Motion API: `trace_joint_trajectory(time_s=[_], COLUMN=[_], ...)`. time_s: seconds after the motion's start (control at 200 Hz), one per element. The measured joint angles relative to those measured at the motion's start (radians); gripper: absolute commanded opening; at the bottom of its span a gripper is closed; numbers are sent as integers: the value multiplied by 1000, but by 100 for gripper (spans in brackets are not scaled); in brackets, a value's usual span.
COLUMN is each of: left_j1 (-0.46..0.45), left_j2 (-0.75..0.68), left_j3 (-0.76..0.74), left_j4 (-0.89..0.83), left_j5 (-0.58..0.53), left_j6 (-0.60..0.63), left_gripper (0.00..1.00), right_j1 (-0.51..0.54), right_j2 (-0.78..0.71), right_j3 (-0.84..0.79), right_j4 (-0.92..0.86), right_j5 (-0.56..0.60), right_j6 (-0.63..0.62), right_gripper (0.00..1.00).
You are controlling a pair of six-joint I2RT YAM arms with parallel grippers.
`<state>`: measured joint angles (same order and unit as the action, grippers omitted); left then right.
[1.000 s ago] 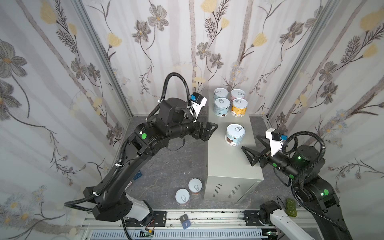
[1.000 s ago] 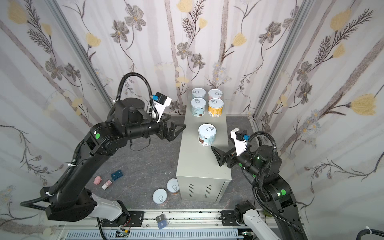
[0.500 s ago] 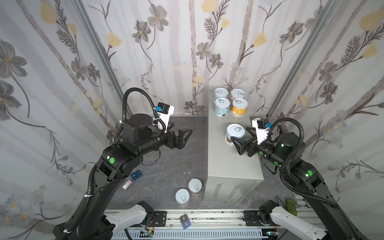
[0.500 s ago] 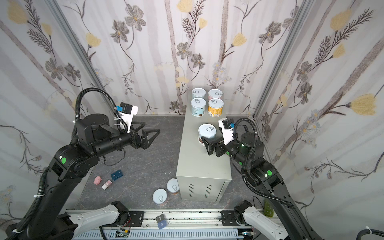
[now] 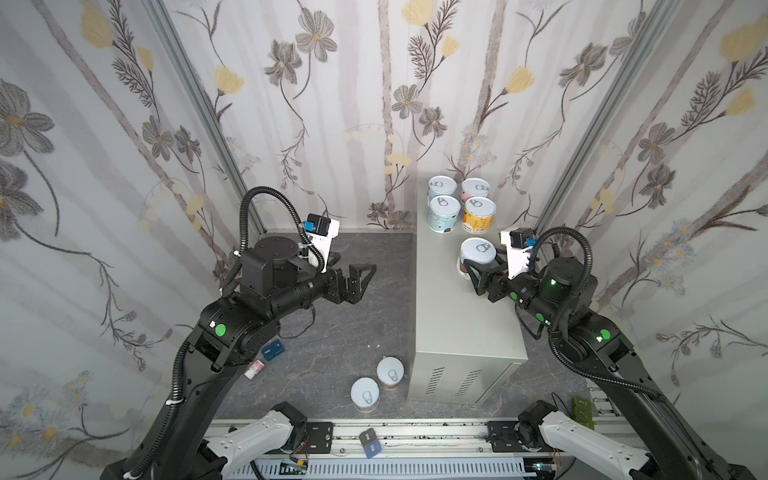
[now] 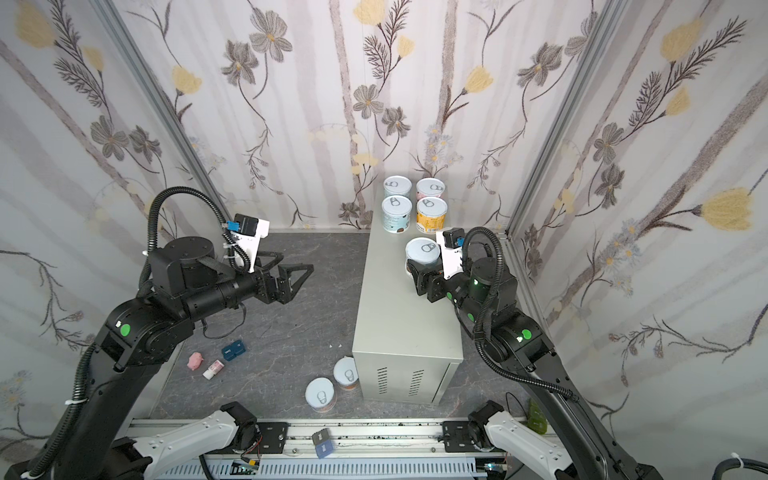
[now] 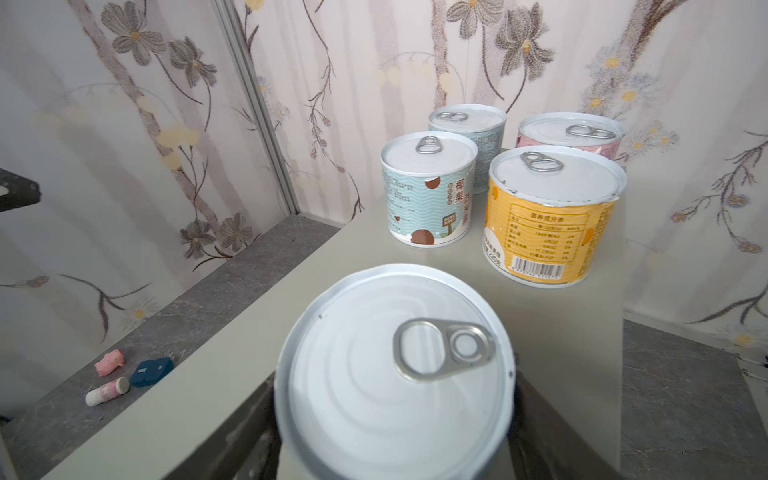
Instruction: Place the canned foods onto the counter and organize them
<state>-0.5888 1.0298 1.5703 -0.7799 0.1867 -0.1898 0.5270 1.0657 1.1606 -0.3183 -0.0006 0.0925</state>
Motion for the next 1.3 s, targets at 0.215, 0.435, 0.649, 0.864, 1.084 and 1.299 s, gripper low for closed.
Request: trace_joint_trajectory(time_s=[0.215,0.435,0.649,0.864,1.084,1.299], left_j1=[2,2,3,3,3,3], left_j2=[0,10,36,61,68,68], left_j3=[-15,-18,-11,2,6,10], left_j4=[8,19,26,27,28,28], left_j5=[-1,-4,-11,-11,-10,-8], left_j6=[-11,-23,-27,-31,-46,-49], left_gripper=[100,100,100,100,100,100], right_j1=[-107,-162,-166,-171,-175,-176], right_j2=[19,53,68,66,67,65], right_j3=[-41,-51,-74,-93,-97,-104], right_j4=[53,119,182,220,227,235], right_j5=[10,-12,-46,-54,-72,-80], right_j6=[-15,-38,-63,-72,-75,-75], right_gripper=[76,73,69,67,67,67])
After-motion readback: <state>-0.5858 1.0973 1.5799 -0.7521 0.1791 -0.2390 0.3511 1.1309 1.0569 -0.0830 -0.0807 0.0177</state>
